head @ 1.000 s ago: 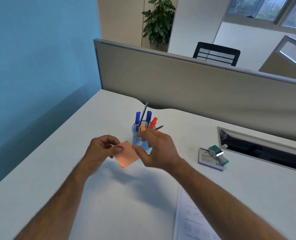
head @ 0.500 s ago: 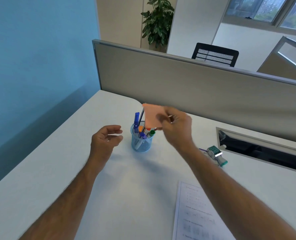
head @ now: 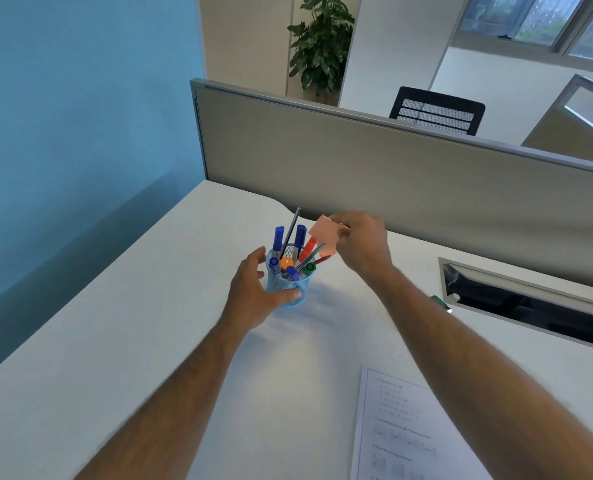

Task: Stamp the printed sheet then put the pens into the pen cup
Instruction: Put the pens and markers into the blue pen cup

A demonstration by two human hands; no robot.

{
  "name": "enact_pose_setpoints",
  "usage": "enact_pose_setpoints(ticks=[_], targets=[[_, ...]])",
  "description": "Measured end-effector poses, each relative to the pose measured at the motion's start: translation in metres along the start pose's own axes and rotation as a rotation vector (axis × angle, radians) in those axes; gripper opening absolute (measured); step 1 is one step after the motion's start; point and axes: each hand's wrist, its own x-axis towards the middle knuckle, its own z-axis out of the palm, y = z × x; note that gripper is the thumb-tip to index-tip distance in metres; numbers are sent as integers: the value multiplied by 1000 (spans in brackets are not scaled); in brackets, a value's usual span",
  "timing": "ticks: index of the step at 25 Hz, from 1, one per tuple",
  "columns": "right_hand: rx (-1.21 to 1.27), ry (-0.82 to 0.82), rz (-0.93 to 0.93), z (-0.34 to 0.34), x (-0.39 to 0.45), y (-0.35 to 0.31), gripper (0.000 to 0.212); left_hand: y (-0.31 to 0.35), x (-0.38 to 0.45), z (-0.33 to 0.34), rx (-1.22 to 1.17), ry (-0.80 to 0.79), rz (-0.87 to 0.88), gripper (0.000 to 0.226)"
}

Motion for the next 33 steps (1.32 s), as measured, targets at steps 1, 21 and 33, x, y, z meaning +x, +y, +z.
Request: enact_pose_setpoints(ticks=[1,21,33], targets=[[14,-25,-6,2,1,-3,38,1,0,3,-9,-2,6,96],[-314,-299,-321,1,2,-32,21,12,-1,11,-151,73,-36,73],[-211,-256,-172,14,6,-29,22,12,-1,12,-159,65,-44,72]])
